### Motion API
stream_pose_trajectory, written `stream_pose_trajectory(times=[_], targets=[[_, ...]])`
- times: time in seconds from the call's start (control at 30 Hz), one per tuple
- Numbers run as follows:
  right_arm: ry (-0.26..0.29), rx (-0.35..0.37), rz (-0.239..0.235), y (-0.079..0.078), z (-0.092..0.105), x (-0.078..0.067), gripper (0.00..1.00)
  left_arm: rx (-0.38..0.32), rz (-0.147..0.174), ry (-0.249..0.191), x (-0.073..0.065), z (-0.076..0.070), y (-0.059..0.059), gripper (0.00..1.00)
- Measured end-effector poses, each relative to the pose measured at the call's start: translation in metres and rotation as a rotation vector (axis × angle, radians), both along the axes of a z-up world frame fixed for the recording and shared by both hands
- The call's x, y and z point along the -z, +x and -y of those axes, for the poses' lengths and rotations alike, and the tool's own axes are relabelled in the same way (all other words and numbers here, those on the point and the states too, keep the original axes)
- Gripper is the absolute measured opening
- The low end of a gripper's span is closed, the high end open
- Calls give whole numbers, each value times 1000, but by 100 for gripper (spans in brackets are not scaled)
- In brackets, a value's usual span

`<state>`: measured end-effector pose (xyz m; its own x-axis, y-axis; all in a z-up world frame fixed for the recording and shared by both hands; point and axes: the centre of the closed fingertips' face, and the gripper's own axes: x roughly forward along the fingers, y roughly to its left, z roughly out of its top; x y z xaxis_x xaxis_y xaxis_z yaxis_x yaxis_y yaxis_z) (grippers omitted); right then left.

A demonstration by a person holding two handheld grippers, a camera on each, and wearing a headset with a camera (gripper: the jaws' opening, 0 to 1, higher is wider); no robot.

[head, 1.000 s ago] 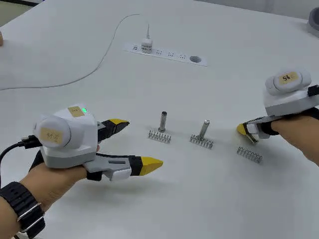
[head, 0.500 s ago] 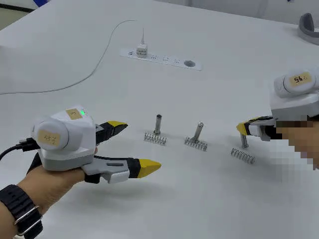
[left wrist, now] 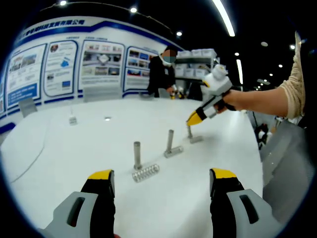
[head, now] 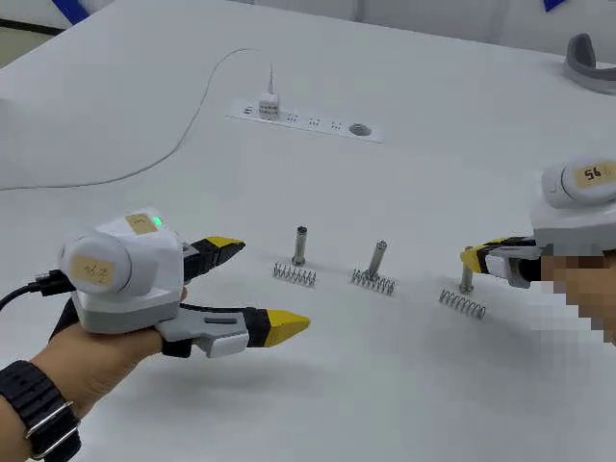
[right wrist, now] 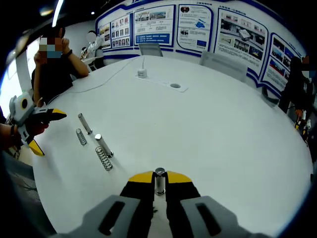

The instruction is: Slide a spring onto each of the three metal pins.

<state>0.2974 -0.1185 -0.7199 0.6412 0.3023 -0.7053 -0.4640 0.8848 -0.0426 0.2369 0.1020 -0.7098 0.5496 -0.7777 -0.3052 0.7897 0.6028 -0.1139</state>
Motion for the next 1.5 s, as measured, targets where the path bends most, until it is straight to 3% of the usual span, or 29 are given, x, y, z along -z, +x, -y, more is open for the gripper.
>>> stream_pose_trajectory(times=[1.5], targets=[[36, 6, 29, -20, 13, -2, 11, 4, 1, 3, 2, 1, -2, 80]])
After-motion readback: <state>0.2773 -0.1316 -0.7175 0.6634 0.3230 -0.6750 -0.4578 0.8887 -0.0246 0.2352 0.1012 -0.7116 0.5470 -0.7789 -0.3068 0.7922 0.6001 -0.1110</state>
